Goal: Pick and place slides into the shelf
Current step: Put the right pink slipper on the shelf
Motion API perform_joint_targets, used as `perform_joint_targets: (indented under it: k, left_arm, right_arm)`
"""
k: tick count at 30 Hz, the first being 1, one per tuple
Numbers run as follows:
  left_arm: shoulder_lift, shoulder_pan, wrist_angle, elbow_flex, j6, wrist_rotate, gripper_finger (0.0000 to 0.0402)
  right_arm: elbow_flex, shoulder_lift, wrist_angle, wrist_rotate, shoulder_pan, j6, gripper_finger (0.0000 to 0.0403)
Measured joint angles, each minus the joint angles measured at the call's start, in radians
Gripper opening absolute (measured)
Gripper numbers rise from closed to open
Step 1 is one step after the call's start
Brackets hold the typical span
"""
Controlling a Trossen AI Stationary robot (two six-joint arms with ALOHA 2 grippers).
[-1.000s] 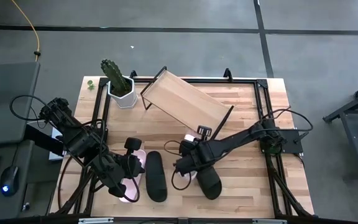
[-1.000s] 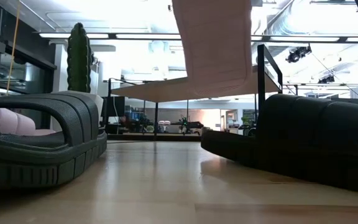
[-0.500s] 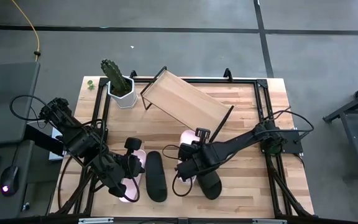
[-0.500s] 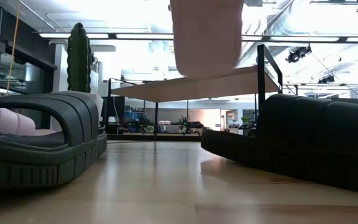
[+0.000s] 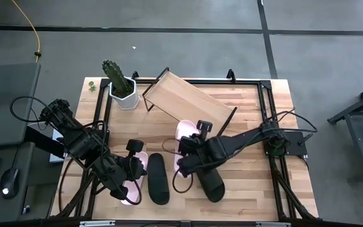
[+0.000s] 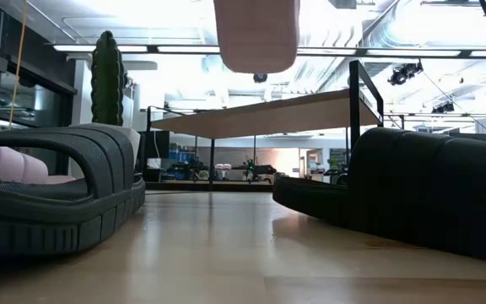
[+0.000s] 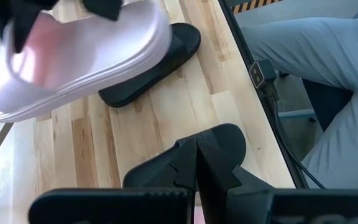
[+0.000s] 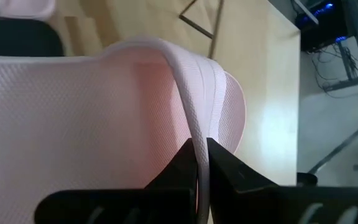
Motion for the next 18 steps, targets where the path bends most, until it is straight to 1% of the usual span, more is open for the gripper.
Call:
perform_joint_targets:
  k: [6, 18]
  left_arm:
    - [0.000, 0.000, -0.001, 0.000, 0.000, 0.000, 0.0001]
    - [0.000, 0.000, -0.021, 0.000, 0.000, 0.003, 0.0001]
  right_arm:
    - [0.000, 0.000, 0.000, 0.039, -0.045, -0.014, 0.0000]
    - [-0.001, -0.005, 0.000, 0.025, -0.116, -0.022, 0.0000]
